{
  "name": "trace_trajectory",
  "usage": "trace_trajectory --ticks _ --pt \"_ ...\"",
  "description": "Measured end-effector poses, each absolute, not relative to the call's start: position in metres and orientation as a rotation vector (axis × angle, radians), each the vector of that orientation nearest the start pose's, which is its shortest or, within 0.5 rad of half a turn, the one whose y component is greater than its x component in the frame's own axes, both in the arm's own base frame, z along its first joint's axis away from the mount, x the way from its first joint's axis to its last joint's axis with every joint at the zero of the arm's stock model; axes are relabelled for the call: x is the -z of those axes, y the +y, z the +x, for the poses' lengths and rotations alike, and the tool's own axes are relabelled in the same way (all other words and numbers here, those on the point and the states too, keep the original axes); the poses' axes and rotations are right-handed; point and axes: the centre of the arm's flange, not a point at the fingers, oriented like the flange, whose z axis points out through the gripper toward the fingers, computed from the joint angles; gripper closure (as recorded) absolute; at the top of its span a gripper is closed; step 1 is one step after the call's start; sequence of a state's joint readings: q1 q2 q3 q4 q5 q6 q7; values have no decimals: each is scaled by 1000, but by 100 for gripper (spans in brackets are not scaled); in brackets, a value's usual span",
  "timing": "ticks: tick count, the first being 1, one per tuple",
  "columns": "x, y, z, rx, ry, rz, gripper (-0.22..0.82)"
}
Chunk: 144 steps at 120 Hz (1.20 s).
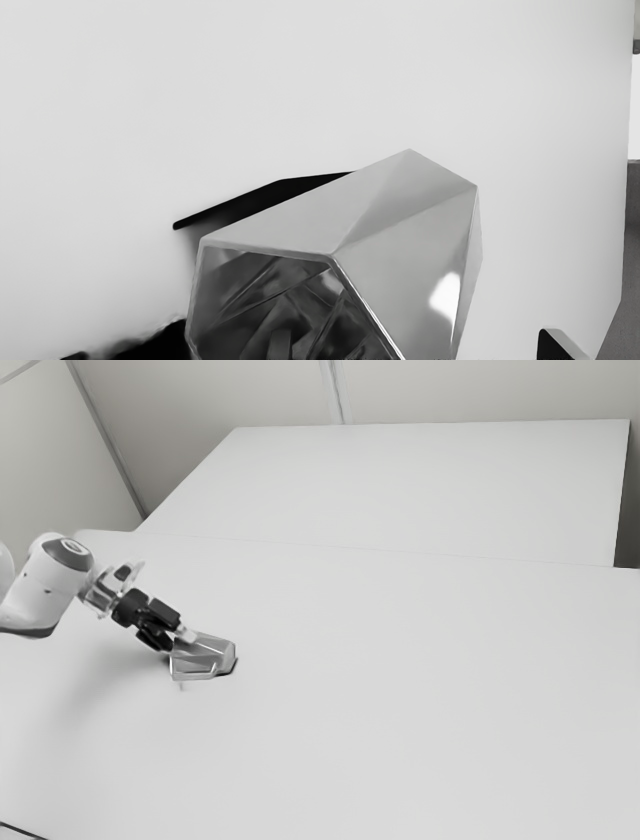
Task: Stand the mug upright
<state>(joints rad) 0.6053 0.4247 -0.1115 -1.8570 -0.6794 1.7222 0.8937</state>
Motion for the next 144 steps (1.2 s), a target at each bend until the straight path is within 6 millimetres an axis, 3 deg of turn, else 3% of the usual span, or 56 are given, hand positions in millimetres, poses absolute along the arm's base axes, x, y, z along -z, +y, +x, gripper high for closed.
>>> trace_trajectory --ticks 26,47,64,73,93,117,126,144 --pt "-275 222 534 -2 -123 2191 52" --pt "-278 218 534 -5 -144 2163 69" --pt "-288 214 536 -16 -172 2164 73" --pt "-305 209 538 -30 -208 2182 75" --pt "-351 175 546 11 -337 2283 76" --pt "-391 114 551 220 -453 2493 78" --pt "-392 96 551 311 -455 2569 78" --pt "-381 82 553 429 -391 2696 78"
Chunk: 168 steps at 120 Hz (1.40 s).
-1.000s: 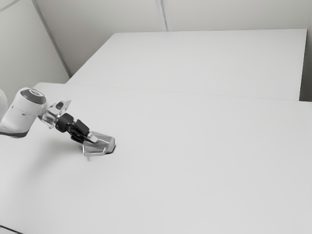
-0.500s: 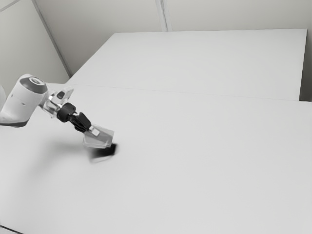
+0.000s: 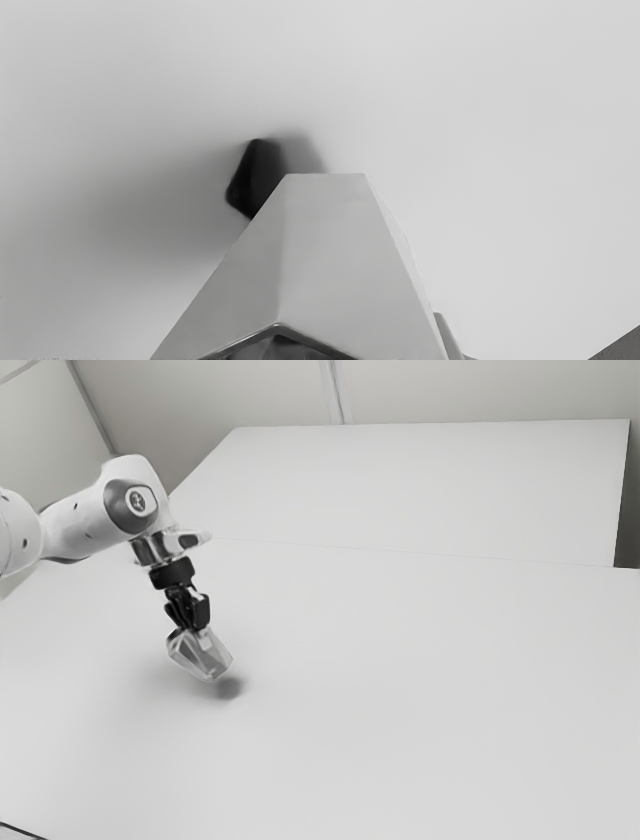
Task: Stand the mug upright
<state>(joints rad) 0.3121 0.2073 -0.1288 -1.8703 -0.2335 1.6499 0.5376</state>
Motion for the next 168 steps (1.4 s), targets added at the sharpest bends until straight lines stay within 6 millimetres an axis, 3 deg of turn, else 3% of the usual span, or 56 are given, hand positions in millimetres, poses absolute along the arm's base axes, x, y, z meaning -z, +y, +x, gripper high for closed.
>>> trace_trajectory --ticks 36,101,106,123,140,168 --pt "-365 57 563 -482 322 -3290 77" --pt "-342 51 572 -411 71 -3246 78" --pt "-341 51 572 -412 57 -3247 73" --pt "-341 51 573 -407 17 -3249 41" --pt "-359 51 573 -355 -8 -3246 21" --pt "-441 34 563 -180 18 -3234 7"
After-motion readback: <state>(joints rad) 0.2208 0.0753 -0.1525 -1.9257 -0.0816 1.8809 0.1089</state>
